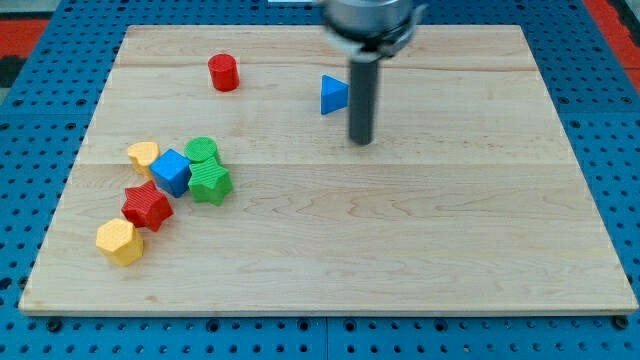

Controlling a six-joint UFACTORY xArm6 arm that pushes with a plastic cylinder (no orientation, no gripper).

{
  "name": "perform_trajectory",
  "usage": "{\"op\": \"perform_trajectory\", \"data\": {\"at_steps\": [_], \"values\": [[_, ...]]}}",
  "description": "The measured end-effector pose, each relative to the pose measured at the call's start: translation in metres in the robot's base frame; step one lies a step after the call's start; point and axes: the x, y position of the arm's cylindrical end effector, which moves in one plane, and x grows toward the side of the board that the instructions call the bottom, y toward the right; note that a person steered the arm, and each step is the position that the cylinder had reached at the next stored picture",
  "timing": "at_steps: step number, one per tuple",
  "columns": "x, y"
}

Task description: Move the blue triangle to the bottom of the green star

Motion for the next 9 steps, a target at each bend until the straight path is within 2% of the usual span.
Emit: {"op": "perform_trajectory", "data": {"at_steps": [2,3,4,8,9], "values": [[-0.081,-0.032],[-0.040,-0.084],[-0.006,-0.104],[0.134,-0.126],[0.139,-0.191]]}}
